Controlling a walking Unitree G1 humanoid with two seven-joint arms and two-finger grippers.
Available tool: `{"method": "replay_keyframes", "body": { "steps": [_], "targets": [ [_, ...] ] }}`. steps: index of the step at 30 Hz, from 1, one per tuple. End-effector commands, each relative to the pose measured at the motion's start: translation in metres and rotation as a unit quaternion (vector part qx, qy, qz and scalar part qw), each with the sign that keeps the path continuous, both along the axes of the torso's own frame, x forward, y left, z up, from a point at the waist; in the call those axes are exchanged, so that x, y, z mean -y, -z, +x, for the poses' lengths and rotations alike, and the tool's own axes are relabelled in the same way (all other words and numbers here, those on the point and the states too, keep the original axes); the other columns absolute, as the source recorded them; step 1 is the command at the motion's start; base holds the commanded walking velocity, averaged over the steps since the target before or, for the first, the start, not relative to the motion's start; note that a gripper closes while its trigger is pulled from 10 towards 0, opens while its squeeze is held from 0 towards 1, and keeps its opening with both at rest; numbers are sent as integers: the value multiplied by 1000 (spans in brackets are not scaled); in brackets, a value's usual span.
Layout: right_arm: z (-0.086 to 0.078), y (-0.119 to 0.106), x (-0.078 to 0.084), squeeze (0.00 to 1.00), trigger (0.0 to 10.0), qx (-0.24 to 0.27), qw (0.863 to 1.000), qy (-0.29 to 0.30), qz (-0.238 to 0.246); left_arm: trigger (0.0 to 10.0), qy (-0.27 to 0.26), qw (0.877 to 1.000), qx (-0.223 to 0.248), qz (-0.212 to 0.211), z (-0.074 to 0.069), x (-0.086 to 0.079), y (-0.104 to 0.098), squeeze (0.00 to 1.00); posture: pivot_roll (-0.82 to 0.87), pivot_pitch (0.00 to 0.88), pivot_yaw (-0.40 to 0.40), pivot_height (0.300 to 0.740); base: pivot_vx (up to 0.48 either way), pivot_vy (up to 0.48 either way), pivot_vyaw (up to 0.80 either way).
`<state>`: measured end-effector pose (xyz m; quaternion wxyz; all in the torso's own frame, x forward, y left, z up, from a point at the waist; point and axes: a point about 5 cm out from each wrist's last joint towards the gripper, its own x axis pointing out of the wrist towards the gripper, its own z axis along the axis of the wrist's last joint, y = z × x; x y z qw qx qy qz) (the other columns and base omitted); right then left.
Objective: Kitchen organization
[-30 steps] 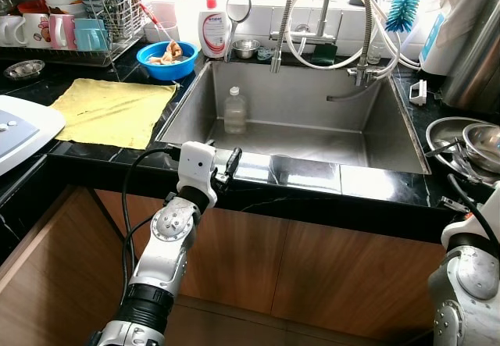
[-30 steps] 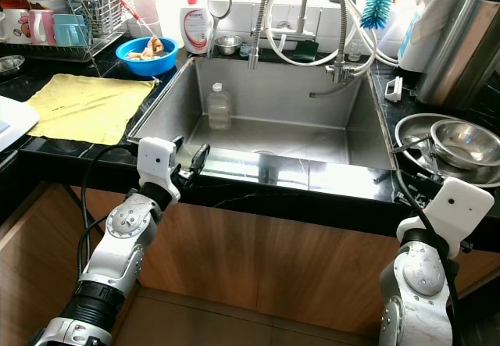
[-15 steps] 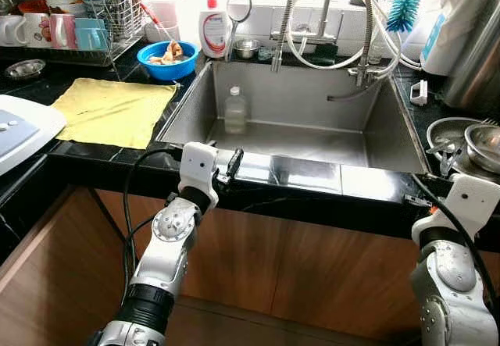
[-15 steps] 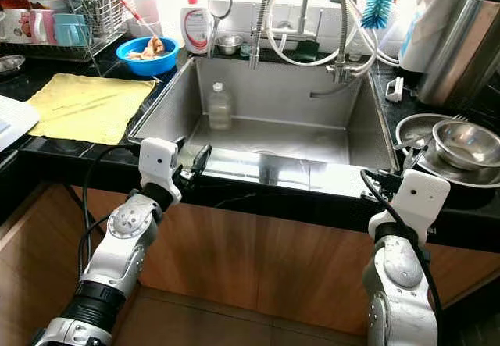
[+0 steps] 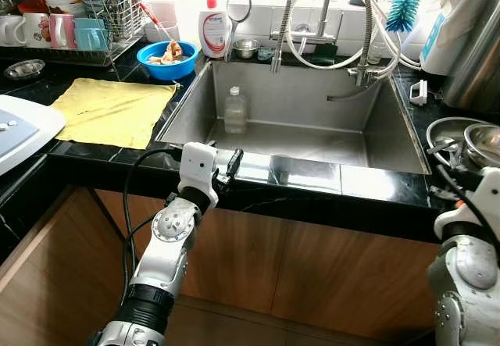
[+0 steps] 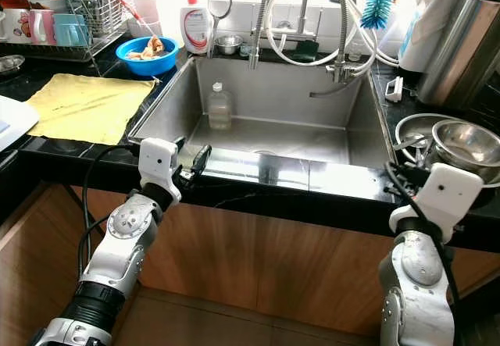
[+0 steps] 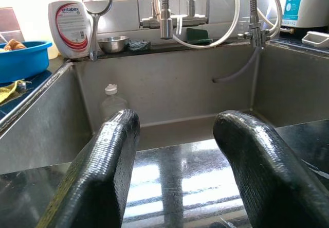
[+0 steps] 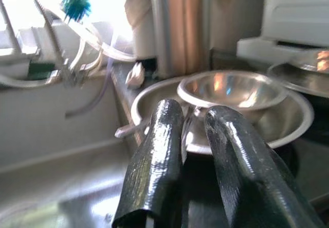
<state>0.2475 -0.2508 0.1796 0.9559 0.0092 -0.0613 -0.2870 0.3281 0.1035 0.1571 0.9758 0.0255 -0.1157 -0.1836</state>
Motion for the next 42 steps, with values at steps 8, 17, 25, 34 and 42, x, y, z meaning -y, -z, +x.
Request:
{"method": "replay_keyframes", "body": {
  "steps": [8,17,25,34,42],
  "targets": [
    [-3,-9,2,0,10000,23,1000,18,-4,10000,0,1000,6,7,-1,-1,-4,0,-43,0,-12,740,0,0,0],
    [-1,11,-15,0,10000,-25,999,-32,16,10000,-1,1000,5,8,-1,-1,-3,0,-42,0,-13,740,0,0,0],
    [-3,14,-24,1000,10000,-28,999,-32,23,10000,-1,1000,3,7,-1,-1,-1,0,-46,0,-13,740,0,0,0],
    [-3,33,-26,0,10000,-78,996,-11,35,10000,-2,1000,1,9,-2,-2,0,0,-43,0,-15,740,0,0,0],
    [2,37,-19,0,10000,-90,995,-7,39,10000,1,1000,1,9,-2,-1,1,0,-38,0,-18,740,0,0,0]
  ]
}}
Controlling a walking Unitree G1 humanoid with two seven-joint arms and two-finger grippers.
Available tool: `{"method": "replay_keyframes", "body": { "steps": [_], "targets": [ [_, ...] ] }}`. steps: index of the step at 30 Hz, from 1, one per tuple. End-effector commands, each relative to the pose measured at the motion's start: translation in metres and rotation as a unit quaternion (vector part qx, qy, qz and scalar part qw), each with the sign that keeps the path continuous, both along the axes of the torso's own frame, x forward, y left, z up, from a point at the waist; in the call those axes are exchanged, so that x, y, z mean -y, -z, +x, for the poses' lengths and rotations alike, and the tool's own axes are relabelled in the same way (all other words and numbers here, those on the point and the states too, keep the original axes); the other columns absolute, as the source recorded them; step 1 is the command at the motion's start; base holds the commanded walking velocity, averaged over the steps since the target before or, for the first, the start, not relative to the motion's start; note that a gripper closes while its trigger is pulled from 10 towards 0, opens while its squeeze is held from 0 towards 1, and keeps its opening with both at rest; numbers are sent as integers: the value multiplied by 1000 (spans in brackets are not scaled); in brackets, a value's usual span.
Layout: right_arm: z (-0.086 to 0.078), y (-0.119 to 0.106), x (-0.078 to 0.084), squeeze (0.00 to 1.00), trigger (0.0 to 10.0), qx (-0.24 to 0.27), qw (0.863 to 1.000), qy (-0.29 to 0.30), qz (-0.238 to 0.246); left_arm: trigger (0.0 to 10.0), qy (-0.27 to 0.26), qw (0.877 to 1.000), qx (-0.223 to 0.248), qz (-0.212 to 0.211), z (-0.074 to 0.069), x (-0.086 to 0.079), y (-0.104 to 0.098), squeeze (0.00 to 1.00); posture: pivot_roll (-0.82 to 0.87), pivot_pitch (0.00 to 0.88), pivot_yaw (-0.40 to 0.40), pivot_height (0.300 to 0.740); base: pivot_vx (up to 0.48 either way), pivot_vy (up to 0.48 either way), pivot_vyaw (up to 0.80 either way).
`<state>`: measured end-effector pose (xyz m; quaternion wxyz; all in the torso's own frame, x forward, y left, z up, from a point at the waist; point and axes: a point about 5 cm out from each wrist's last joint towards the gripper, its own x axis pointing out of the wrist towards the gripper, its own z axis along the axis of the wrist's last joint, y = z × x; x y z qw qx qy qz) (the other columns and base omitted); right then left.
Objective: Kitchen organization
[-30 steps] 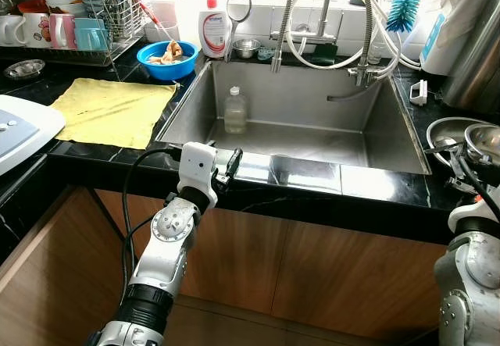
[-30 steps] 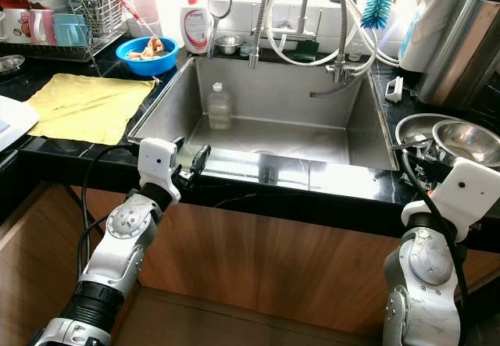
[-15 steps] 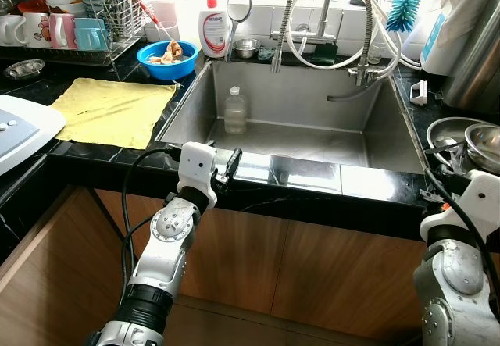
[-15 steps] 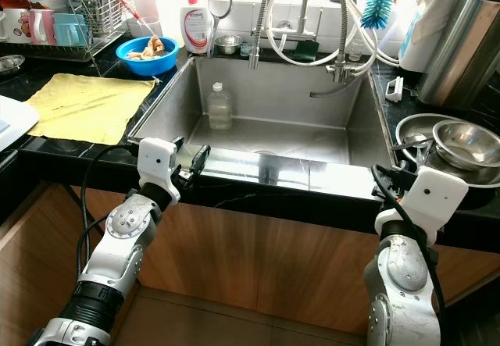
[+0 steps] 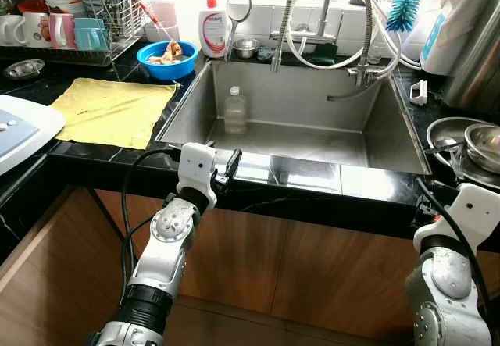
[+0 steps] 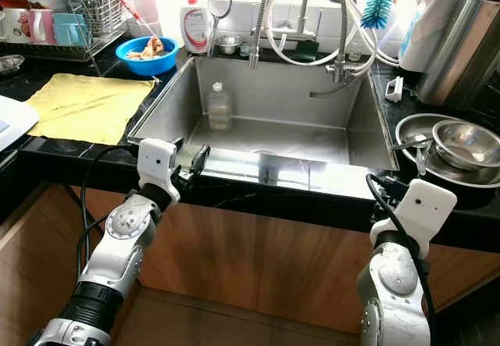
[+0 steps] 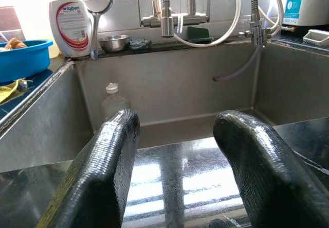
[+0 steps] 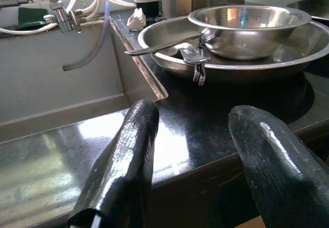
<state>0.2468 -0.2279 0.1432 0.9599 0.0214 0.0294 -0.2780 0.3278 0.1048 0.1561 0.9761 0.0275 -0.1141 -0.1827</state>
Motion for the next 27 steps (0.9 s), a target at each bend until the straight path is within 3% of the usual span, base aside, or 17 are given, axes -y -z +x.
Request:
{"method": "replay_keyframes", "body": {
  "steps": [1,16,17,18,19,23,25,27],
  "targets": [
    [2,1,4,0,10000,-7,1000,4,1,10000,2,1000,3,6,-2,0,0,0,-38,0,-18,740,0,0,0],
    [11,-6,19,0,10000,-1,1000,21,-10,10000,0,1000,5,12,-3,-1,-1,0,-32,0,-22,740,0,0,0],
    [11,-6,20,0,4902,-1,1000,21,-10,10000,0,1000,5,12,-3,-1,-1,0,-32,0,-21,740,0,0,0],
    [10,-5,20,0,4902,-2,1000,22,-10,10000,1,1000,5,12,-3,-1,-1,0,-32,0,-21,740,0,0,0],
    [10,-5,20,0,0,-2,1000,23,-10,10000,1,1000,5,12,-3,0,-1,0,-33,0,-21,740,0,0,0],
    [10,-4,19,0,0,-2,1000,23,-8,10000,3,1000,5,13,-3,0,-1,0,-33,0,-20,740,0,0,0],
    [10,-4,19,0,1294,-2,1000,23,-7,10000,3,1000,5,14,-3,1,-1,0,-32,0,-20,740,0,0,0],
    [10,-3,19,0,157,-2,1000,22,-7,10000,3,1000,5,15,-3,0,-1,0,-32,0,-20,740,0,0,0]
  ]
}}
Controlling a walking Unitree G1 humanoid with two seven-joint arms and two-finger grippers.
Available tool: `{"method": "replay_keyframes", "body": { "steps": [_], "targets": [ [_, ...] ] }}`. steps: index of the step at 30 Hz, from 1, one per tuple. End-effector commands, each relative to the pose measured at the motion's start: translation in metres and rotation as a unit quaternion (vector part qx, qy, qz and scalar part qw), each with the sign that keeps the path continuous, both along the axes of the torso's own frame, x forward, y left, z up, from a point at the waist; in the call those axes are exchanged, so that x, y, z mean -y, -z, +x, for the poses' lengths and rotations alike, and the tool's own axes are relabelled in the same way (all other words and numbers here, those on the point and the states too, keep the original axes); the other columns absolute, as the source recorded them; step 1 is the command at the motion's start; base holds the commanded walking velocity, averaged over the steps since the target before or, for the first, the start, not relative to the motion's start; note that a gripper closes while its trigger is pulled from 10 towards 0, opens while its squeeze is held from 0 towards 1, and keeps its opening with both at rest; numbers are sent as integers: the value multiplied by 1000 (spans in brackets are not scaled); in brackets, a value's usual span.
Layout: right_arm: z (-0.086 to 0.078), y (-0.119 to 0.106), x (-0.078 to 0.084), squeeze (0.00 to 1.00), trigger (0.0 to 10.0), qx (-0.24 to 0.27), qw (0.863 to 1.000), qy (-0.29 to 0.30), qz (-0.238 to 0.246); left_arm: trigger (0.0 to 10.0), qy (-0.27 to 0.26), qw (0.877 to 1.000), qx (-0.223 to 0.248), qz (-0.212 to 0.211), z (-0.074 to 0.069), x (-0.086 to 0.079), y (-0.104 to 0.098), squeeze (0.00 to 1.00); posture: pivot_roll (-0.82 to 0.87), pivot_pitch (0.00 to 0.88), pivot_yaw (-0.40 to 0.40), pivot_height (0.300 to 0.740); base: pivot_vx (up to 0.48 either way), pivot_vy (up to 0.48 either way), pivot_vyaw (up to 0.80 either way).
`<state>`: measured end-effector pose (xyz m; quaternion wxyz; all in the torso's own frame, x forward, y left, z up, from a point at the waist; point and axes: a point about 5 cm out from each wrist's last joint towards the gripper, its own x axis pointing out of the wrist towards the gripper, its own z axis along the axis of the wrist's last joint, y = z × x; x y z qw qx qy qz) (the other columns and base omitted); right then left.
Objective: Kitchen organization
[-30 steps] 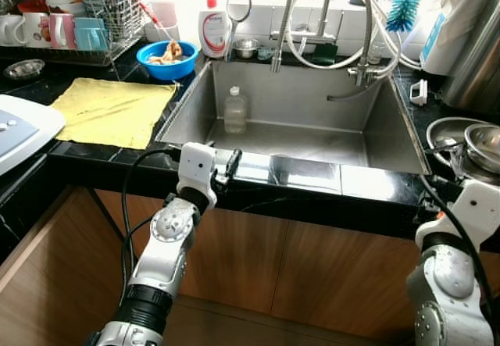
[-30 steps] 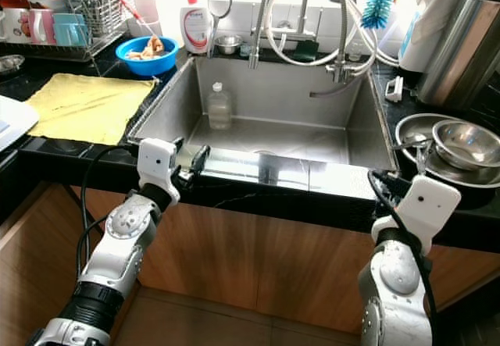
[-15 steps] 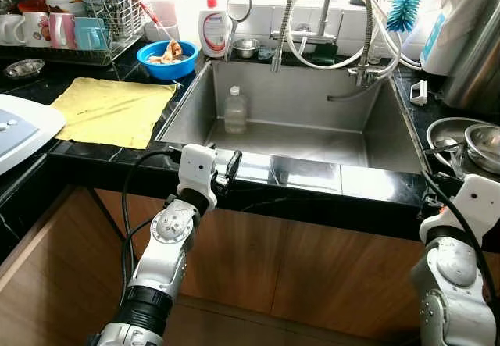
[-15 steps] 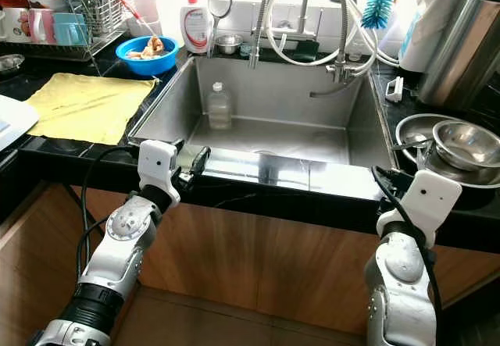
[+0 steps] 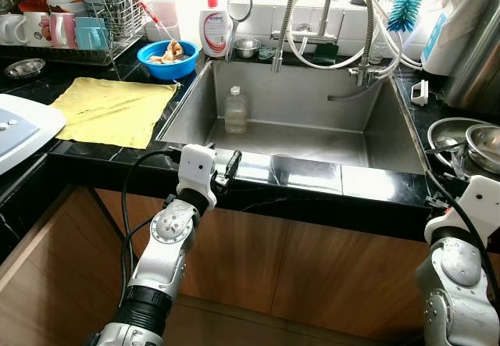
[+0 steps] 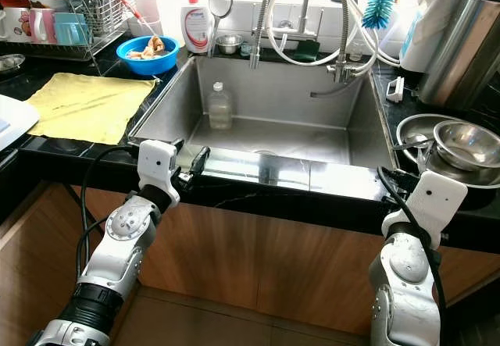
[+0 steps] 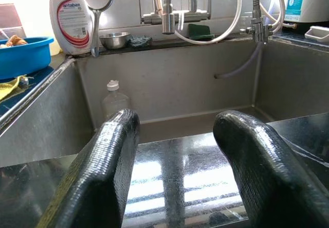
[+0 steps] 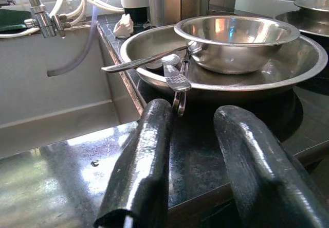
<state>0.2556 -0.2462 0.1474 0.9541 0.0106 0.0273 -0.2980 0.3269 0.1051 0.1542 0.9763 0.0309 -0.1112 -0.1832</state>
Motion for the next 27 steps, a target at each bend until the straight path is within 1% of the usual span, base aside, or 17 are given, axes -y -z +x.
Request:
{"method": "replay_keyframes", "body": {
  "steps": [1,2,4,10,11,14,15,16,17,18,21,24,27],
  "targets": [
    [1,1,1,0,157,0,1000,2,5,10000,3,1000,8,12,-2,1,-2,0,-30,0,-20,740,0,0,0],
    [1,1,1,0,157,-1,1000,1,5,10000,3,1000,8,12,-2,0,-2,0,-30,0,-20,740,0,0,0],
    [1,1,1,0,745,-1,1000,1,6,10000,3,1000,8,13,-2,0,-2,0,-29,0,-20,740,0,0,0],
    [1,2,0,0,941,-1,1000,1,7,10000,4,1000,8,14,-2,1,-2,0,-29,0,-20,740,0,0,0],
    [1,2,0,0,1176,0,1000,1,7,10000,4,1000,8,14,-2,1,-2,0,-29,0,-20,740,0,0,0],
    [1,1,-1,0,1412,2,1000,1,7,10000,5,1000,8,15,-2,1,-2,0,-29,0,-19,740,0,0,0],
    [1,1,-1,0,2353,3,1000,2,6,10000,5,1000,8,15,-2,1,-2,0,-28,0,-19,740,0,0,0],
    [1,-1,-1,0,4549,5,1000,2,5,10000,4,1000,8,16,-2,1,-2,0,-27,0,-19,740,0,0,0],
    [1,-2,-1,0,8392,6,1000,1,3,10000,4,1000,8,16,-2,1,-2,0,-28,0,-19,740,0,0,0],
    [2,-2,-1,0,10000,7,1000,0,2,10000,4,1000,8,16,-2,1,-2,0,-28,0,-19,740,0,0,0],
    [3,-8,-2,0,10000,16,1000,-4,-14,10000,3,1000,8,16,-2,0,-2,0,-28,0,-20,740,0,0,0],
    [4,-13,-3,0,10000,24,1000,-5,-18,10000,3,1000,9,17,-2,0,-2,0,-28,0,-20,740,0,0,0],
    [5,-23,-4,0,10000,43,998,-8,-38,10000,2,1000,9,16,-2,0,-2,0,-27,0,-20,740,0,0,0]
  ]
}}
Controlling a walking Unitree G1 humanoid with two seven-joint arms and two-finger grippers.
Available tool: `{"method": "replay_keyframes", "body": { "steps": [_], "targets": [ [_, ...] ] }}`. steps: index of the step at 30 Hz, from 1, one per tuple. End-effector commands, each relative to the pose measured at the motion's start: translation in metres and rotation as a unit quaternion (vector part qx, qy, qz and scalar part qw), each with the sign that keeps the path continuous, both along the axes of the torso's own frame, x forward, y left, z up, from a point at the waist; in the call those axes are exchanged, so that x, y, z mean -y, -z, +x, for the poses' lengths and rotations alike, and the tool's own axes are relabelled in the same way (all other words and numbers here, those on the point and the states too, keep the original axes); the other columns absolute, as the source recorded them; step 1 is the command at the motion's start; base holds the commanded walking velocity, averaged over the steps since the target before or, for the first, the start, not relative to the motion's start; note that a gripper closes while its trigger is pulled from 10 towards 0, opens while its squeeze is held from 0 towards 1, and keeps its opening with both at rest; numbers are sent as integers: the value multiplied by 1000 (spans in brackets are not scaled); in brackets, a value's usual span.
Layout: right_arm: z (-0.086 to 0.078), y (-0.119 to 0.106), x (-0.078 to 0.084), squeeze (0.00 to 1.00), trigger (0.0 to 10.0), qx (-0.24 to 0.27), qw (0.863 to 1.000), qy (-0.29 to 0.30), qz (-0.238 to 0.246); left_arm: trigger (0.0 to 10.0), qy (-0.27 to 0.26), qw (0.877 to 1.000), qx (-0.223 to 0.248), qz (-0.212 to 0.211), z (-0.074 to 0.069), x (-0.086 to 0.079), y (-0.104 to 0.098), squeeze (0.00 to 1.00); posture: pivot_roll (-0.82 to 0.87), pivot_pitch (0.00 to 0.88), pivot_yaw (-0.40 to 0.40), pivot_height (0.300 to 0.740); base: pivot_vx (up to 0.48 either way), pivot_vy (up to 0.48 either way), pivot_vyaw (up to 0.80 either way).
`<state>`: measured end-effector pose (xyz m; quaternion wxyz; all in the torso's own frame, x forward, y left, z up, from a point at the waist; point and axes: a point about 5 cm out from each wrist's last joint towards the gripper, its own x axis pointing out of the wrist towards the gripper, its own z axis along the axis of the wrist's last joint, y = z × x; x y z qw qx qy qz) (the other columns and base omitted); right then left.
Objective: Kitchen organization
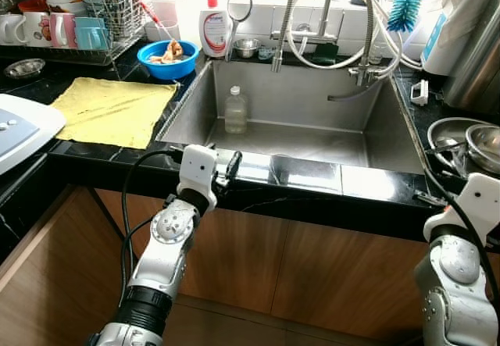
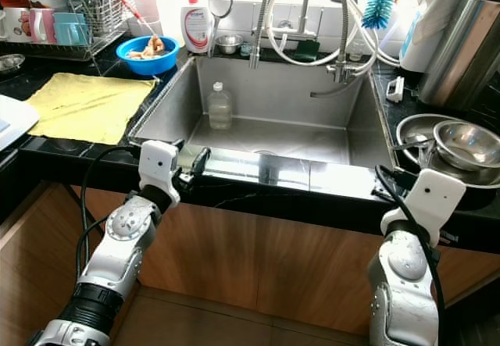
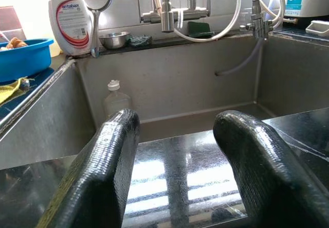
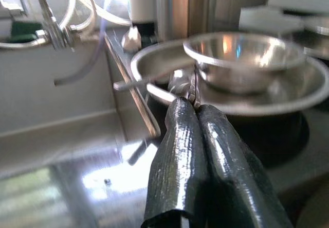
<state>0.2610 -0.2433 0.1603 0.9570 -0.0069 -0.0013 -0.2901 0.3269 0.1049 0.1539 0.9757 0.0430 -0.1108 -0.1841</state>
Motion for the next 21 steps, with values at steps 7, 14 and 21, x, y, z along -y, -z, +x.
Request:
{"method": "replay_keyframes", "body": {
  "steps": [7,14,21],
  "targets": [
    [3,-29,-2,0,10000,52,998,-4,-37,10000,4,1000,7,4,-2,1,-2,0,-27,0,-22,740,0,0,0],
    [2,-35,-1,0,10000,65,997,-1,-46,10000,3,1000,8,4,-2,0,-2,0,-28,0,-22,740,0,0,0],
    [-2,-33,0,0,10000,51,998,7,-48,10000,4,1000,8,4,-2,0,-2,0,-29,0,-21,740,0,0,0]
  ]
}}
